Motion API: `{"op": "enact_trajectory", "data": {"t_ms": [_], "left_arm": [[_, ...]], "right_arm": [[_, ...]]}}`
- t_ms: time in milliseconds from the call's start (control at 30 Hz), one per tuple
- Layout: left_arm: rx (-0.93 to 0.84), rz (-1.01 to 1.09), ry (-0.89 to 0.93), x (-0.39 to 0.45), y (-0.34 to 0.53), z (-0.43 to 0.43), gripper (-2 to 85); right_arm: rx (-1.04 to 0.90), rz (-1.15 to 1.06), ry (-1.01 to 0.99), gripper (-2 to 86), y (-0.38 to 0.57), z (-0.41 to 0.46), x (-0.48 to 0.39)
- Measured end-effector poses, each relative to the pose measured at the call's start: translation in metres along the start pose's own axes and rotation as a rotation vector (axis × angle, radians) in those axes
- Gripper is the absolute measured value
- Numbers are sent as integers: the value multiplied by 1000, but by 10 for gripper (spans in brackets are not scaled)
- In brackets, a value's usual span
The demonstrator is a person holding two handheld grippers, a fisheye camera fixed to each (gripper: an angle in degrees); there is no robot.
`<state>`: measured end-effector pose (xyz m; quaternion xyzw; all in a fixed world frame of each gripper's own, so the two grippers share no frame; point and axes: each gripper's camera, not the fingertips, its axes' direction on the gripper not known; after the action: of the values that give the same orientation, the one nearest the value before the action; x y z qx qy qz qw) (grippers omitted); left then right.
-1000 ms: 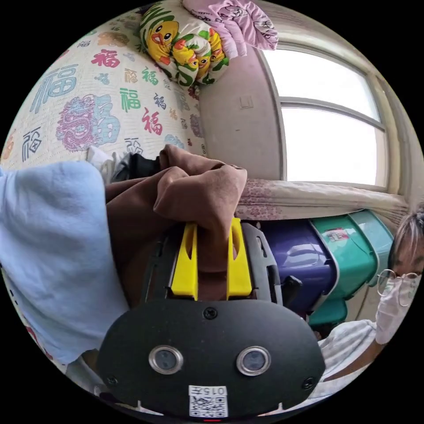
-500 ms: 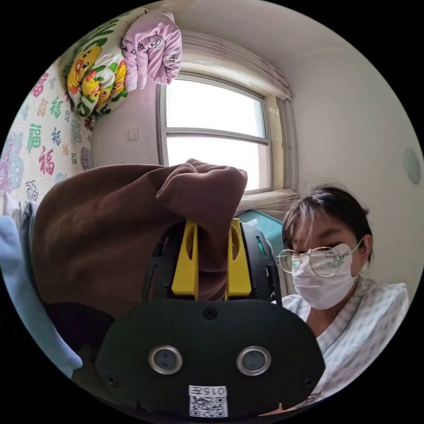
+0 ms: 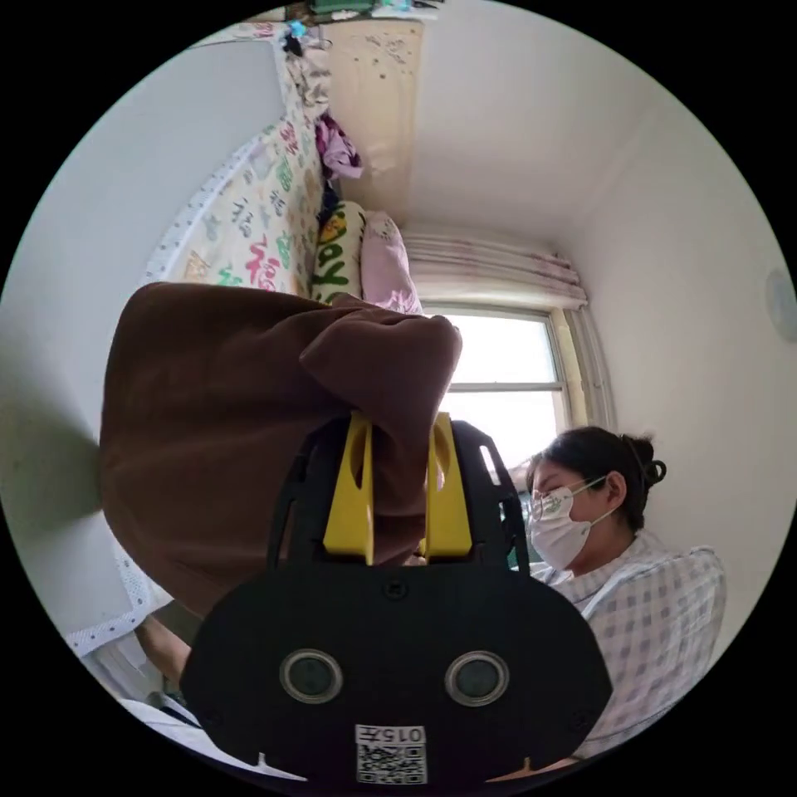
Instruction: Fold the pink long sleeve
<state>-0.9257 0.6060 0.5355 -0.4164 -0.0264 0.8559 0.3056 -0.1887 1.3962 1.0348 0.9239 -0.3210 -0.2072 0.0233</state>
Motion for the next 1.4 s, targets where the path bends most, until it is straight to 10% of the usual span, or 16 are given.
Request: {"op": "enact_trajectory", "data": {"t_ms": [200, 333, 567, 800, 1133, 1400], "left_arm": [[79, -222, -531, -74, -30, -171, 95], [142, -318, -478, -106, -27, -235, 95], [101, -320, -515, -98, -32, -230, 104], [56, -309, -1152, 20, -25, -152, 38], [-541, -181, -873, 123, 19, 156, 6], [-588, -231, -655, 123, 58, 222, -7]], "right_arm": [[256, -34, -218, 168, 14, 56, -39], [235, 84, -80, 240, 3, 90, -57], [228, 242, 121, 163, 14, 101, -17], [224, 471, 486, 57, 53, 67, 65], [216, 640, 755, 19, 115, -50, 118], [306, 748, 848, 20, 170, -155, 127]]}}
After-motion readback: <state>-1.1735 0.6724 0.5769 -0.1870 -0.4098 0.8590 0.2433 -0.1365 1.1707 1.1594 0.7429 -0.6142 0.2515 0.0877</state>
